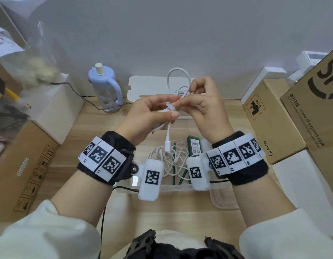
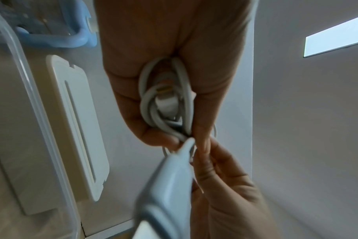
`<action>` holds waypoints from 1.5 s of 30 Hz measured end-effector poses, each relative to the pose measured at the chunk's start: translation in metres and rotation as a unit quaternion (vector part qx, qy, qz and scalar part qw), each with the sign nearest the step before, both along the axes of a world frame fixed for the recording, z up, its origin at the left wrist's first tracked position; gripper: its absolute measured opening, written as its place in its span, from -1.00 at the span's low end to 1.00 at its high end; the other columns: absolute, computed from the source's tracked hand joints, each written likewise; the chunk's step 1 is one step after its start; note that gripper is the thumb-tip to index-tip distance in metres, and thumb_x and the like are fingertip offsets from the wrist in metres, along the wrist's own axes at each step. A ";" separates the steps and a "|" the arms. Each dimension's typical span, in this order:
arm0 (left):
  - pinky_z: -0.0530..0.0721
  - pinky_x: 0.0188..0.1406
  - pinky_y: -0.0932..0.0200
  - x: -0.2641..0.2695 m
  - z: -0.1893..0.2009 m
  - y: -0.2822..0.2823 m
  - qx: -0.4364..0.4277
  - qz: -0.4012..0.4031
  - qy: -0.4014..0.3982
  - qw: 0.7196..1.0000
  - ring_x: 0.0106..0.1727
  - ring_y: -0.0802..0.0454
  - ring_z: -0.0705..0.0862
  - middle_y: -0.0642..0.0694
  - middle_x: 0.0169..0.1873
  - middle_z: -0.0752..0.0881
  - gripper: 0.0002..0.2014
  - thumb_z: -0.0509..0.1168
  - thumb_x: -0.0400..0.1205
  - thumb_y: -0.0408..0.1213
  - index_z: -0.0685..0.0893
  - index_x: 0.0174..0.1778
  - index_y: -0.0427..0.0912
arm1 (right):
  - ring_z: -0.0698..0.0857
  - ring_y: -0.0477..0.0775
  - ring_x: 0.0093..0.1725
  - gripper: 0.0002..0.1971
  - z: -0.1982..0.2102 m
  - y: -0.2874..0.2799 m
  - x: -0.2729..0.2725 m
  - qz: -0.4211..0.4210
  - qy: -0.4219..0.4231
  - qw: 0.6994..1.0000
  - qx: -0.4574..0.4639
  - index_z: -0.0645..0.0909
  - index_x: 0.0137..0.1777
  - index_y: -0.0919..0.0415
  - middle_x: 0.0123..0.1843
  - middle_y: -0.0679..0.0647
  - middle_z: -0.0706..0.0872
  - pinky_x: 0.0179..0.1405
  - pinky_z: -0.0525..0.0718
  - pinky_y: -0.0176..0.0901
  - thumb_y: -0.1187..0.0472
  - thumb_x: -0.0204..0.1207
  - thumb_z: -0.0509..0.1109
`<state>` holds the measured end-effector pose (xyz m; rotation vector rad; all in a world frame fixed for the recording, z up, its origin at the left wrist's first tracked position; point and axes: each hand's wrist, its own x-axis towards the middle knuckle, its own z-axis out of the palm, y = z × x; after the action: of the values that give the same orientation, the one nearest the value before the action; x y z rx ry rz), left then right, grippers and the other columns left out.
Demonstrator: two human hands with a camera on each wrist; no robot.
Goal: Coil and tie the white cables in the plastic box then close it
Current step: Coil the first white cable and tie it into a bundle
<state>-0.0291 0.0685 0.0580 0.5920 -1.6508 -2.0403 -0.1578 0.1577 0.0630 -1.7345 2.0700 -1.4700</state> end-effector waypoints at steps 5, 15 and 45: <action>0.68 -0.41 0.28 0.003 0.002 -0.002 0.047 -0.057 0.034 0.997 -0.46 0.11 0.68 0.00 -0.42 0.74 -0.68 0.38 0.35 -0.56 0.77 -0.11 -0.08 | 0.21 -0.04 0.53 -0.81 0.010 0.008 -0.008 0.064 -0.111 0.989 0.079 0.71 -0.24 -0.28 0.66 -0.14 0.02 0.51 0.24 -0.01 0.12 0.30 0.54; 0.69 -0.38 0.32 0.004 0.008 0.003 0.035 -0.098 0.043 0.994 -0.37 0.14 0.74 0.03 -0.34 0.80 -0.68 0.35 0.33 -0.55 0.83 -0.20 -0.05 | 0.71 0.14 0.09 0.16 -0.006 0.006 0.005 0.185 -0.528 0.829 0.013 -0.08 0.54 -0.28 0.41 0.17 0.43 -0.05 0.73 0.17 0.21 0.03 0.59; 0.69 -0.10 0.01 -0.004 -0.001 -0.001 -0.435 0.134 -0.166 0.875 -0.21 0.04 0.73 -0.02 -0.29 0.81 -0.92 0.41 0.50 -0.20 0.81 -0.19 -0.07 | 0.78 0.05 -0.13 -0.33 -0.016 -0.003 0.009 0.007 -0.574 0.819 -0.002 0.25 0.46 0.20 -0.02 0.15 0.74 -0.11 0.78 0.00 0.48 0.39 0.42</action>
<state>-0.0333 0.0675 0.0574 0.7825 -2.2779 -0.8559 -0.1489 0.1552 0.0467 -0.4832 1.3242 -1.7978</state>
